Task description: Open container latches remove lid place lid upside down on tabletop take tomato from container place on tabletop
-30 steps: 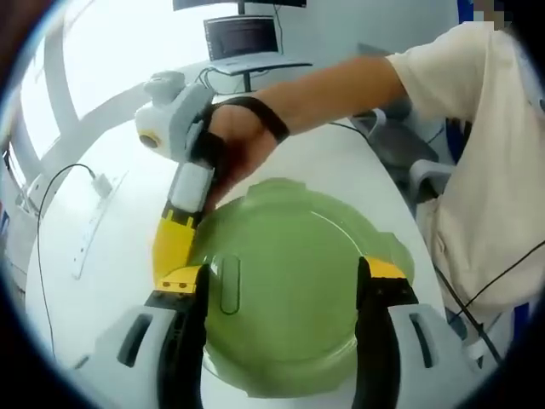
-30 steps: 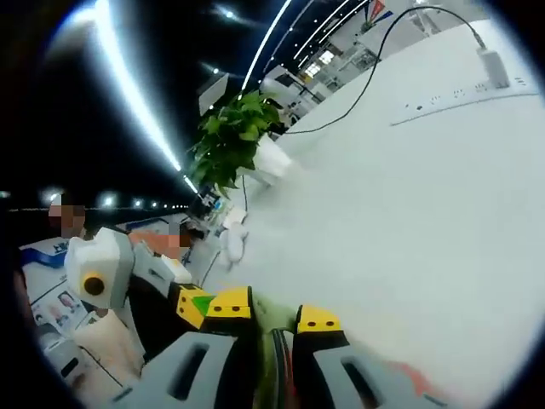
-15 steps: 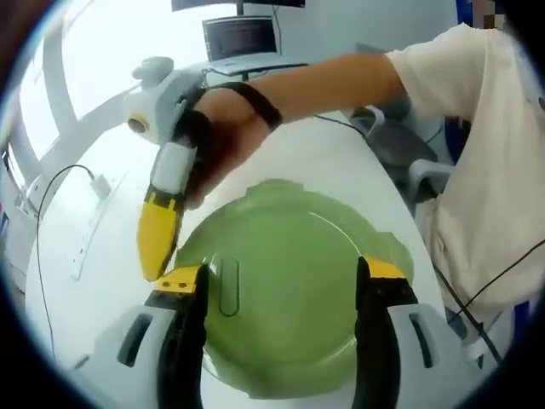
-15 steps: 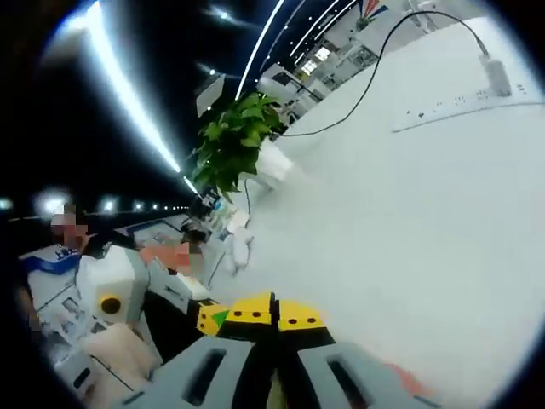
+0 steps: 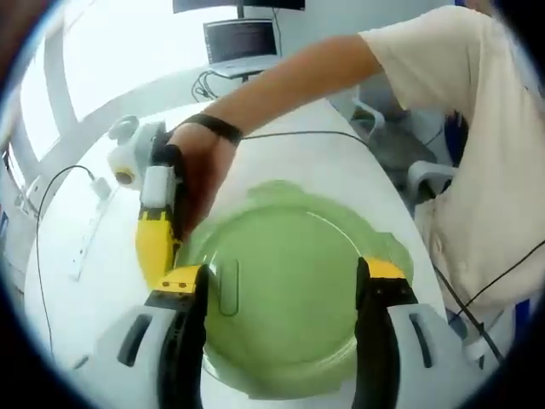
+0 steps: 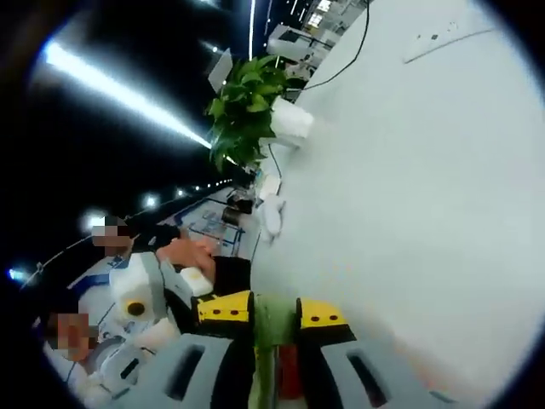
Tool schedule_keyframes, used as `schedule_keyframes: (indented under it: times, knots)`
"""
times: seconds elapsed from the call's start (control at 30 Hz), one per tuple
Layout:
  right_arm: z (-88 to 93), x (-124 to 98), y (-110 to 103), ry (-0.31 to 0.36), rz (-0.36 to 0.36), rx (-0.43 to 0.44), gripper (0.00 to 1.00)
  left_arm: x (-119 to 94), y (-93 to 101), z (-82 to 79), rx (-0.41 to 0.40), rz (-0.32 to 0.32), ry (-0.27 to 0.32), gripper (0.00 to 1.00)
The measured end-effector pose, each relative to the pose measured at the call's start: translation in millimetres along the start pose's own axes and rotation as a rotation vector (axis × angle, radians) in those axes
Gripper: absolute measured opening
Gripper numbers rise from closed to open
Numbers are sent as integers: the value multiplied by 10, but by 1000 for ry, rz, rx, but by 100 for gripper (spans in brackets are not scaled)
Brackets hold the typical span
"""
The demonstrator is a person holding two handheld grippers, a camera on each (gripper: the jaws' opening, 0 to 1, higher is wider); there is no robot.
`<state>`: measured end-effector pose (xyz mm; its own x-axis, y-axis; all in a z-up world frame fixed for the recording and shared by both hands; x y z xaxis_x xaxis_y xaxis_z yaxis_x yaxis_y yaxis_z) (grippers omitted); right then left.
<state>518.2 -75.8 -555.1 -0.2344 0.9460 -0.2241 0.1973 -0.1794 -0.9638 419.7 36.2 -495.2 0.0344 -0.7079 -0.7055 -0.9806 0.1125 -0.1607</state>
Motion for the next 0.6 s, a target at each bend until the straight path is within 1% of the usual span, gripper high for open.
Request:
schedule_keyframes:
  times: [0.03, 0.07, 0.1, 0.13, 0.17, 0.23, 0.33, 0.37, 0.4, 0.43, 0.5, 0.53, 0.6]
  knots:
    - [30, 15, -27, -6, -3, 8, 12, -1, -5, 0, 0, 0, 1, 64]
    - [54, 25, -46, -10, -20, -29, 13, 2, 8, -12, 1, -1, 1, 64]
    - [15, 2, -35, -12, -14, -12, 13, 9, 22, -29, 2, 0, 1, 64]
    - [30, 9, -36, -12, -16, -8, 13, 7, 22, -33, 3, 1, 0, 64]
    - [-20, -20, -23, -12, -19, -6, 13, 7, 19, -37, 5, 2, -2, 64]
    - [-47, -30, -14, -9, -14, -18, 13, 3, 16, -38, 7, 3, -4, 64]
    - [-62, -31, 16, -4, 6, -17, 14, -4, 13, -36, 10, 3, -2, 64]
    - [-67, -30, 22, -4, 3, -10, 15, -4, 12, -33, 11, 2, 1, 64]
    - [-65, -22, 17, 0, 1, -22, 16, -8, 14, -27, 11, 1, 4, 64]
    - [-86, -42, 33, -3, 1, -23, 19, -8, 12, -25, 11, 0, 6, 64]
    - [-38, -27, 65, -44, 15, -45, 24, -8, 10, -28, 11, 0, 7, 64]
    - [-22, -17, 75, -50, 9, -33, 26, -11, 4, -26, 12, 1, 5, 64]
    - [-26, -29, 78, -41, 9, -24, 26, -12, -4, -28, 15, 2, 1, 64]
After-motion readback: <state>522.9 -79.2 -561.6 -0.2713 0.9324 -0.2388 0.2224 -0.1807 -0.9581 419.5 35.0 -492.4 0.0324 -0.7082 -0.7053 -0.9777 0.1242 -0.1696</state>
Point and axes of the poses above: the point that each gripper's makers call its tool centre point, and the gripper's own axes: x roughly forward along the fingers, y roughly to its right, z roughly out of its underside, the point moved 10 cm from there along -x, roughly backward along the fingers, and after that the axes turned 10 degrees about x, right-handed, at the moved point
